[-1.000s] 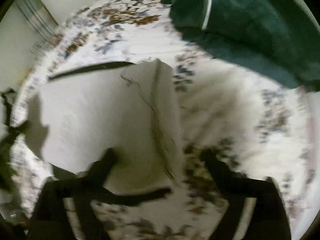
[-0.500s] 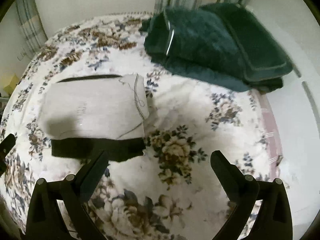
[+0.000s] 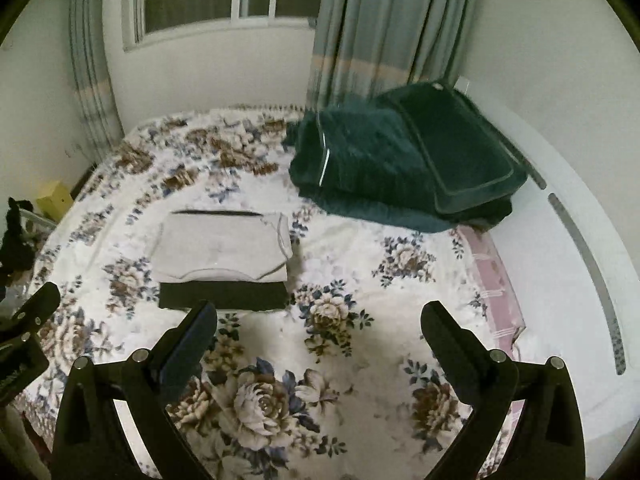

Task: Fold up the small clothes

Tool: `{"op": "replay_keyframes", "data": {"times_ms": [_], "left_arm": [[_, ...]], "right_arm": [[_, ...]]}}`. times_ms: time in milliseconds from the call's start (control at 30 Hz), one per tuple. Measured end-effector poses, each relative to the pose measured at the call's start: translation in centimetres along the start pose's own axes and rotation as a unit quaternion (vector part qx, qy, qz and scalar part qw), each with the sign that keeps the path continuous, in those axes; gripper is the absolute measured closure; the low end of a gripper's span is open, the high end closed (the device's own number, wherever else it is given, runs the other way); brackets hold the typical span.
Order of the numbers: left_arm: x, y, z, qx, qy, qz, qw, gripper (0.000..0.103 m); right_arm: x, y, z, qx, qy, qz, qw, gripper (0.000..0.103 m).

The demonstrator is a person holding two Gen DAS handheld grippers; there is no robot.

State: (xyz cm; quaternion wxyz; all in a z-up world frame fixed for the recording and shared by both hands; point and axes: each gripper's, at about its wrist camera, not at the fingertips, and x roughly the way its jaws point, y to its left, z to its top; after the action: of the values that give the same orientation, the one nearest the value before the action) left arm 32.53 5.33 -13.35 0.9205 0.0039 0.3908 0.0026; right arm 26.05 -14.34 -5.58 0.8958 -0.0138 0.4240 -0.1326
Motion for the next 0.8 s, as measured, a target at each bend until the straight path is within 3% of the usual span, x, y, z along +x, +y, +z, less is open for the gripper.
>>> {"op": "replay_keyframes", "data": {"times_ms": [300, 500, 800], "left_arm": [[-9.6, -0.1, -0.7, -0.002, -0.053, -0.012, 0.9985, 0.000], [-13.1, -0.2, -1.4, -0.011, -0.054, -0.019, 0.9983, 0.000], [-16.7, -0.5, -1.8, -0.012, -0.073, -0.007, 0.9973, 0.000]], "right_arm": [[-13.4, -2.6, -2.1, 0.005, -0.063, 0.026, 0.998, 0.000], [-18.8, -4.0, -3.2, 0.002, -0.083, 0.036, 0.996, 0.000], [-22.4, -5.2, -3.5, 0.002, -0.095, 0.048, 0.994, 0.000]]}}
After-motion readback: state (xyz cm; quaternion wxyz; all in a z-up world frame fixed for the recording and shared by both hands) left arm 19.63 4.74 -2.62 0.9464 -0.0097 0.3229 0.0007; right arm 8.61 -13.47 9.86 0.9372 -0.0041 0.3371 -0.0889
